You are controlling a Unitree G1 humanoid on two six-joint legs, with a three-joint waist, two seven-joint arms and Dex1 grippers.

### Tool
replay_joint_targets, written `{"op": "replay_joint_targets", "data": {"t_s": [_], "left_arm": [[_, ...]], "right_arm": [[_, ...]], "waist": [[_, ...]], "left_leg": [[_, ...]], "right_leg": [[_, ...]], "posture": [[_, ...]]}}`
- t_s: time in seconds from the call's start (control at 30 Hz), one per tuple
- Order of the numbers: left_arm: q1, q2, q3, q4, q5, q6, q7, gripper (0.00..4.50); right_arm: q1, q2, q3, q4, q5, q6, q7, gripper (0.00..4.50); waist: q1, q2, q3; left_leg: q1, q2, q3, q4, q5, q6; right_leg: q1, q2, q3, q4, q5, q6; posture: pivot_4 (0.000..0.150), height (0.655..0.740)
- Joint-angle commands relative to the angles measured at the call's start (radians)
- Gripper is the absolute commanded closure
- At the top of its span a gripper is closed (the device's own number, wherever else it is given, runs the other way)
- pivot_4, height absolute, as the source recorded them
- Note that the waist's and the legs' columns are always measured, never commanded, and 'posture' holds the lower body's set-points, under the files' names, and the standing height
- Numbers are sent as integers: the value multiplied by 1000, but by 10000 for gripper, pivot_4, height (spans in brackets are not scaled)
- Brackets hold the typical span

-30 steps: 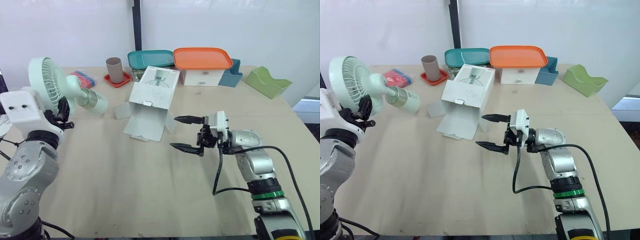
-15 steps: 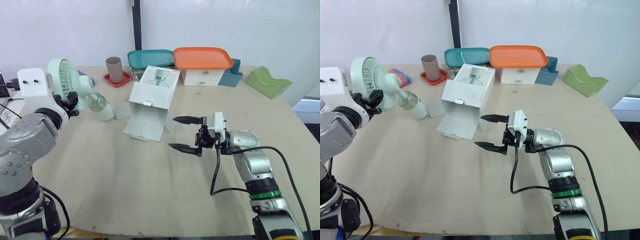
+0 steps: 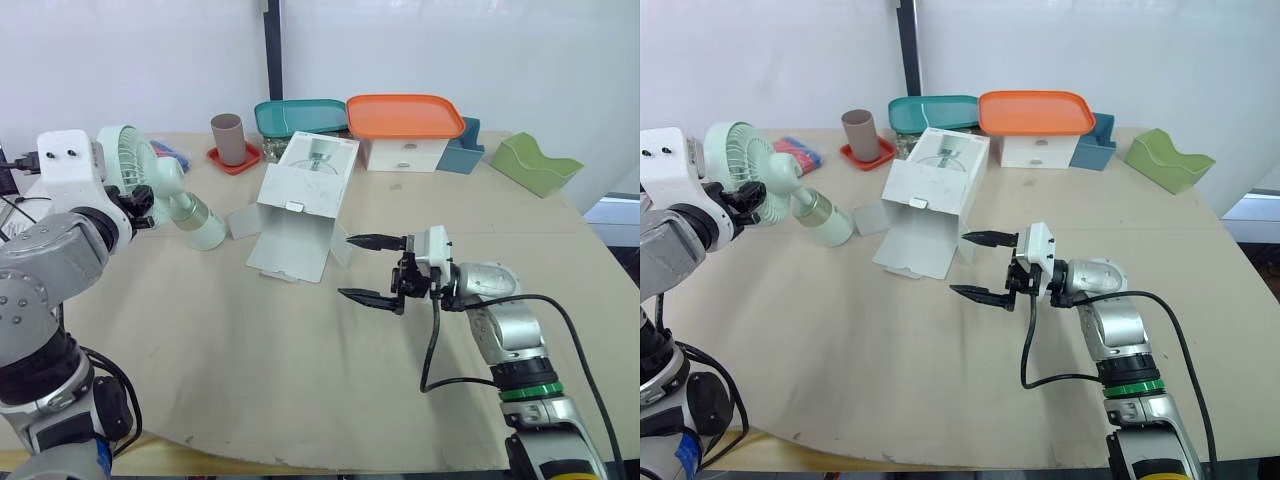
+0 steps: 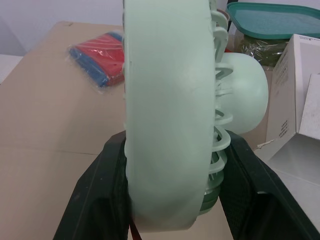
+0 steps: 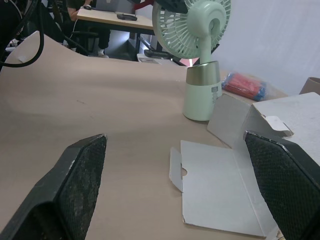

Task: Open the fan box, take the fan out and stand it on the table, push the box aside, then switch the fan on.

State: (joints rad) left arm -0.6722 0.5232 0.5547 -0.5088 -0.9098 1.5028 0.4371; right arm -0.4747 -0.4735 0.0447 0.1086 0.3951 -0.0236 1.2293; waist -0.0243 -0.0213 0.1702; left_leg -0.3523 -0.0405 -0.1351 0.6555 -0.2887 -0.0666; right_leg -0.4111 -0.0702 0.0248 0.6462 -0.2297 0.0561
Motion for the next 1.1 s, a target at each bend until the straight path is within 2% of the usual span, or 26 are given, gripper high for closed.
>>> {"op": "replay_joint_targets", "data": {"t_s": [0.03, 0.13, 0.27, 0.93, 1.1], "left_arm": [[7, -5, -7, -8, 45, -9, -49, 26844], [14, 1, -26, -11, 77, -25, -84, 12279], [15, 15, -45, -13, 123, -60, -128, 1240], [23, 61, -101, 32, 307, -173, -316, 1240], [39, 98, -143, 37, 373, -249, -363, 1240]], "right_arm": [[4, -8, -6, -31, 4, -9, -5, 0], [8, -9, -6, -31, 4, -13, -7, 0], [15, -9, -7, -33, 3, -15, -9, 0], [11, -5, 0, -70, 0, 23, -34, 0], [14, -8, 0, -81, 1, 31, -39, 0]], "waist": [[0, 0, 0], [0, 0, 0], [0, 0, 0], [0, 0, 0], [-1, 0, 0]], "left_leg": [[0, 0, 0, 0, 0, 0], [0, 0, 0, 0, 0, 0], [0, 0, 0, 0, 0, -1], [0, 0, 0, 0, 0, -1], [0, 0, 0, 0, 0, -1]], "right_leg": [[0, 0, 0, 0, 0, 0], [0, 0, 0, 0, 0, 0], [0, 0, 0, 0, 0, 0], [0, 0, 0, 0, 0, 0], [0, 0, 0, 0, 0, 0]], "posture": [[1500, 7400], [1500, 7400], [1500, 7400], [1500, 7400], [1500, 7400]]}}
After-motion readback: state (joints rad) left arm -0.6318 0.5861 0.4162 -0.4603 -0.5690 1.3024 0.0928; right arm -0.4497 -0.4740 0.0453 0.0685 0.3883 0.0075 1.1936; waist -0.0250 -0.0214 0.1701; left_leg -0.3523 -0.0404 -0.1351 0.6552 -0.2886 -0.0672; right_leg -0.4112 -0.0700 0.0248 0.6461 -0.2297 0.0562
